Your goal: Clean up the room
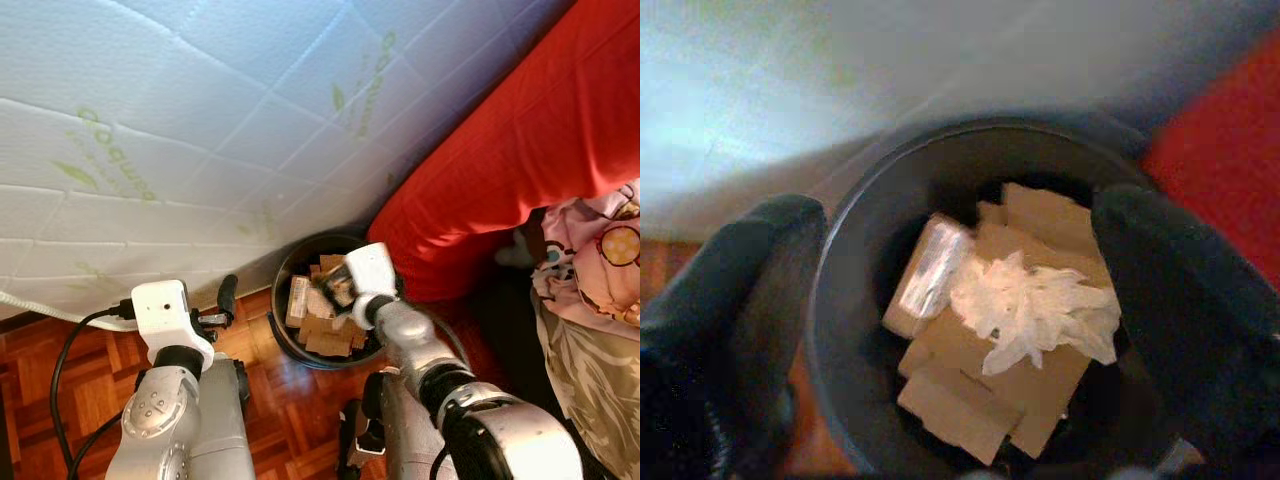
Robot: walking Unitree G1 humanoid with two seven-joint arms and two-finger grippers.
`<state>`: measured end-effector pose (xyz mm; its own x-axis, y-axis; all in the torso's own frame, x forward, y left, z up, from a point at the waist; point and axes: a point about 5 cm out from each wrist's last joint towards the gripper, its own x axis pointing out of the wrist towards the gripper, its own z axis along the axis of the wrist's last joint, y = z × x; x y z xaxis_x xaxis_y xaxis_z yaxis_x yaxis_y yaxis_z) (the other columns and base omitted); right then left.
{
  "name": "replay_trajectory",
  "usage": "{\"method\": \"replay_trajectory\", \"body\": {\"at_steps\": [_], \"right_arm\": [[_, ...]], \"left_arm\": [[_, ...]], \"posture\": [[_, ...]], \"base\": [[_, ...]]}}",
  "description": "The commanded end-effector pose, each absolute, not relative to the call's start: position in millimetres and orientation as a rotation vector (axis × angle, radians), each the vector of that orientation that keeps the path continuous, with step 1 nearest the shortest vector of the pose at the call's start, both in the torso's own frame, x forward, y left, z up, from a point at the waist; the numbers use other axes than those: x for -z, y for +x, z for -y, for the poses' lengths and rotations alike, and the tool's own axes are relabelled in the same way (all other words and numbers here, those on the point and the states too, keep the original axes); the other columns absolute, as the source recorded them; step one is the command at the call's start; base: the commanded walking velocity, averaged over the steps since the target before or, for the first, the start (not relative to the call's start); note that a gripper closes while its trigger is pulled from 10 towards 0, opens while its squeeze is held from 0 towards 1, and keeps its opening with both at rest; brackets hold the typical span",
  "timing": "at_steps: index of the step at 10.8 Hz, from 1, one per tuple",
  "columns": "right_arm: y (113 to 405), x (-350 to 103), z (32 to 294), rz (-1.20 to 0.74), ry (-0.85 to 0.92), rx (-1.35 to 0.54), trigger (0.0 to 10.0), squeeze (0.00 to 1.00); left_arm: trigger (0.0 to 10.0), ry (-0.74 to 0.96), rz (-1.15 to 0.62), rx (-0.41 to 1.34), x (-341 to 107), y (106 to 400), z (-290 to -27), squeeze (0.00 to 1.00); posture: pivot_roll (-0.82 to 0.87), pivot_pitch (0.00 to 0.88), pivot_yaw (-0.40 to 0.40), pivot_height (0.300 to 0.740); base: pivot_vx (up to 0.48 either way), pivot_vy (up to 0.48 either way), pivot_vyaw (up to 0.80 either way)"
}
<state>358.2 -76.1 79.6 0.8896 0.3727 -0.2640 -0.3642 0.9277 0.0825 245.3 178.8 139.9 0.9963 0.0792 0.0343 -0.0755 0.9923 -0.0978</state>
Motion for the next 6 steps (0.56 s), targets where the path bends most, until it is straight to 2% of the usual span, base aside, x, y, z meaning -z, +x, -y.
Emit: {"method": "replay_trajectory", "body": {"at_steps": [1,2,3,6], "right_arm": [[354,-71,90,-0.291,0.115,-0.317,10.0,0.00],[351,-63,124,-0.273,0.196,-0.177,10.0,0.00],[340,-48,146,-0.293,0.236,-0.102,10.0,0.00],[292,2,176,-0.421,0.249,0.000,10.0,0.00]], "left_arm": [[10.0,-0.090,0.001,-0.099,-128,242,-185,0.00],[10.0,-0.076,-0.020,-0.114,-120,243,-194,0.00],[10.0,-0.065,-0.049,-0.116,-111,245,-199,0.00],[10.0,-0.028,-0.115,-0.168,-82,252,-218,0.00]], "posture": [[0.24,0.424,-0.118,0.630],[0.23,0.394,-0.117,0.635],[0.23,0.368,-0.113,0.655],[0.20,0.239,-0.089,0.705]], "base": [[0.000,0.000,0.00],[0.000,0.000,0.00],[0.000,0.000,0.00],[0.000,0.000,0.00]]}}
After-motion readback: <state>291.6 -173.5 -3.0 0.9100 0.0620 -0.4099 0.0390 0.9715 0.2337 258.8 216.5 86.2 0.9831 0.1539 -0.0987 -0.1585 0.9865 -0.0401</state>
